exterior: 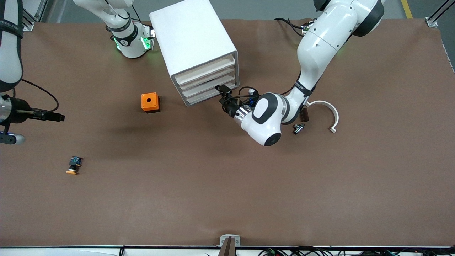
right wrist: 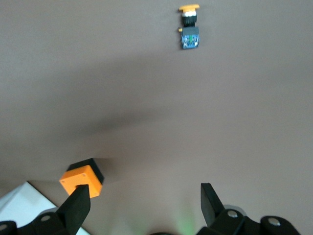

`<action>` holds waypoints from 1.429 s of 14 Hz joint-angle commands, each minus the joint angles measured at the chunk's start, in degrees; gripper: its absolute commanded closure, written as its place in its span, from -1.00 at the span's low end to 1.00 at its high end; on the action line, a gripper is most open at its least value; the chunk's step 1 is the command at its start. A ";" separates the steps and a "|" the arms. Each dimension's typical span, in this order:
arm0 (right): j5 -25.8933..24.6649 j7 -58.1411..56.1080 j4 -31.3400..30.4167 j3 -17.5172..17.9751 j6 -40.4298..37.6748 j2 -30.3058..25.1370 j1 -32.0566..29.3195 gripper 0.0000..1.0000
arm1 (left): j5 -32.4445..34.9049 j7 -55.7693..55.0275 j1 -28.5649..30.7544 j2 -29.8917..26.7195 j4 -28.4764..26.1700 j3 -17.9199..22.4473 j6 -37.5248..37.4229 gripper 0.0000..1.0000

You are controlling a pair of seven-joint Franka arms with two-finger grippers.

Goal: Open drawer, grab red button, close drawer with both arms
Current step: 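Pull the drawer open with the left gripper while the right gripper approaches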

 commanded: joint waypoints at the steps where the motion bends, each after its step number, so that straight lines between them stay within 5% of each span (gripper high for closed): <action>1: 0.45 11.09 0.36 0.11 -1.12 -0.69 2.48 -1.00 | -1.42 -2.78 -1.82 0.81 0.97 0.14 -2.97 -0.43; 4: 1.51 23.56 0.36 0.19 -1.21 -0.86 5.65 -1.00 | -2.38 -3.66 -3.50 1.07 0.97 0.14 -3.68 -0.27; 10: 6.51 37.14 -0.61 0.19 0.63 -1.56 10.40 -1.00 | -2.12 -2.78 -4.29 2.30 1.06 0.05 -3.95 0.43; 15: 8.19 50.73 -7.90 0.19 9.68 -5.70 16.97 -1.00 | -2.30 -2.78 -5.08 2.22 1.24 0.05 -3.86 0.49; 18: 8.19 60.48 -7.82 0.19 12.75 -5.44 23.47 -1.00 | -2.30 -2.96 -4.99 2.31 1.41 0.14 -3.86 0.99; 20: 8.37 66.47 -7.47 0.28 15.04 -5.08 27.17 -1.00 | -1.77 -2.87 -4.38 1.95 1.50 0.22 -4.04 1.00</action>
